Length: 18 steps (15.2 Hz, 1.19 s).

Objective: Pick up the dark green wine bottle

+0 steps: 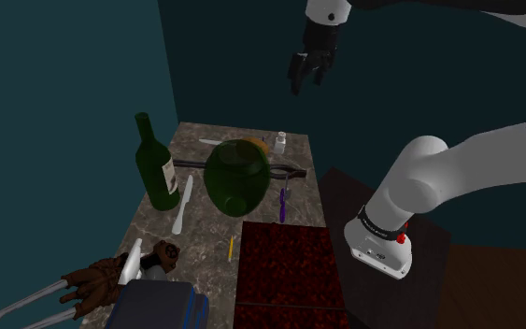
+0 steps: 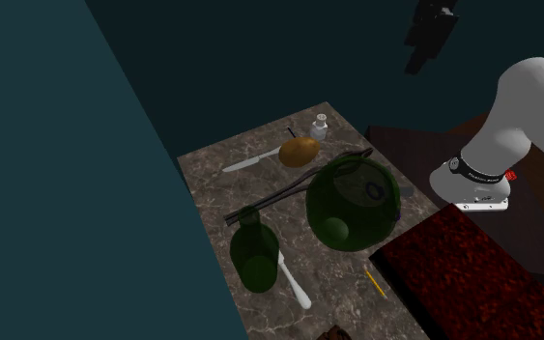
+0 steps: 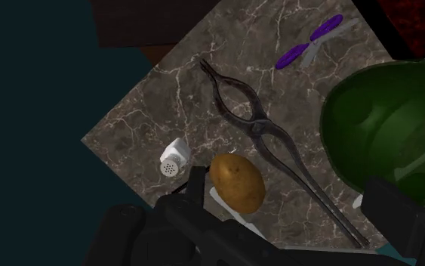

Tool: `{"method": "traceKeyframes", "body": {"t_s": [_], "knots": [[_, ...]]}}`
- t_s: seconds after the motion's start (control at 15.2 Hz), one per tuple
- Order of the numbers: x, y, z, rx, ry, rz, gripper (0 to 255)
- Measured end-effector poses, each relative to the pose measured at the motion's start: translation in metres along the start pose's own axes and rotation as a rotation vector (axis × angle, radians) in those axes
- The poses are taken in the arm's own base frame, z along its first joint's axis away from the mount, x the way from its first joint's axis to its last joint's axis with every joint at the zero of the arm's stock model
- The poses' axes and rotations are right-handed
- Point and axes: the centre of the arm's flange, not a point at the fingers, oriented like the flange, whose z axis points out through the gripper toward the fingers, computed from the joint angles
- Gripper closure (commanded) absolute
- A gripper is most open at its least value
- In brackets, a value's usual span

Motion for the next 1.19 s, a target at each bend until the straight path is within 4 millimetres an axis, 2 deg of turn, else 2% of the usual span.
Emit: {"method": "traceKeyframes", "body": {"t_s": [0.59,0.99,1.19], "knots": [[0.058,-0.100,0.019,0.031,0.015,0.004,0],[0.089,-0.173,0.026,0.052,0.024,0.006,0],[0.105,-0.202,0.029,0.062,0.030,0.008,0]]}}
